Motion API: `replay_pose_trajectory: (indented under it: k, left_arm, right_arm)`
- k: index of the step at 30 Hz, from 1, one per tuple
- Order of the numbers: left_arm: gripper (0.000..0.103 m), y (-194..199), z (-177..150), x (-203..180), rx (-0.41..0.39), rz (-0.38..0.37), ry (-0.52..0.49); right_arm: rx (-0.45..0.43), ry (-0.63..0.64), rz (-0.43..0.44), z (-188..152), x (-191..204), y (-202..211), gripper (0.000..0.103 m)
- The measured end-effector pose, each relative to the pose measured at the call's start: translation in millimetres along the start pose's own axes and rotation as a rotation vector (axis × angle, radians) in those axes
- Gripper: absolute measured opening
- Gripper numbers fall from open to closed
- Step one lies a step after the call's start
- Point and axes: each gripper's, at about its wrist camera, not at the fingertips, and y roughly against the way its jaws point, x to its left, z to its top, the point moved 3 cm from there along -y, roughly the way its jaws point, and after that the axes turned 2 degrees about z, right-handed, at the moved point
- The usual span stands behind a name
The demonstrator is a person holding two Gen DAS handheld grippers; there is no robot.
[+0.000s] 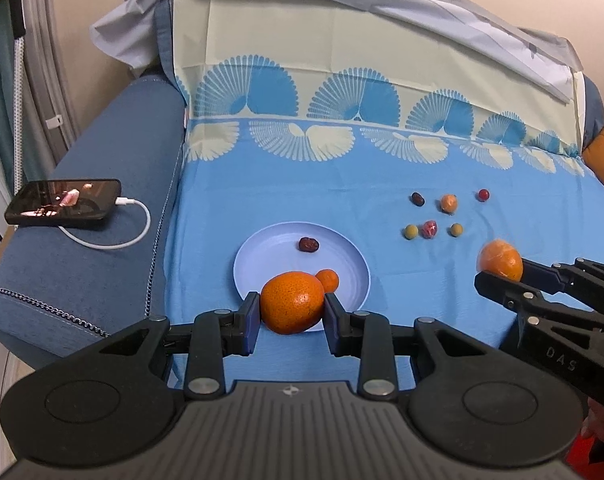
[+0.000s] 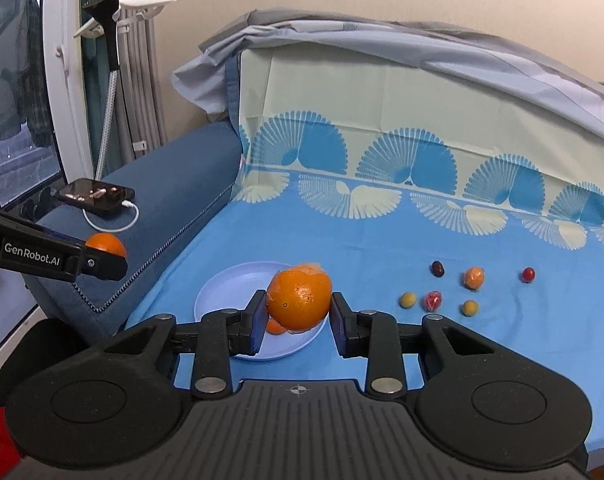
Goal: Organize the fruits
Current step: 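Lower both mandarins onto the plate and open both tools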
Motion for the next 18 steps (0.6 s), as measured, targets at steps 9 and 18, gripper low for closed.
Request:
replay_pose_trajectory:
  k: [9, 18]
  left_arm:
    - [0.036, -7, 33, 4, -0.018, 0.004, 0.018]
    - [0.036, -36, 21, 8, 0.059, -0.002, 0.041]
  right_arm:
    - [-0.025, 0.049, 0.016, 24, 7, -8, 0.035]
    - [0.048, 0.041, 0.023, 9, 8, -30, 0.035]
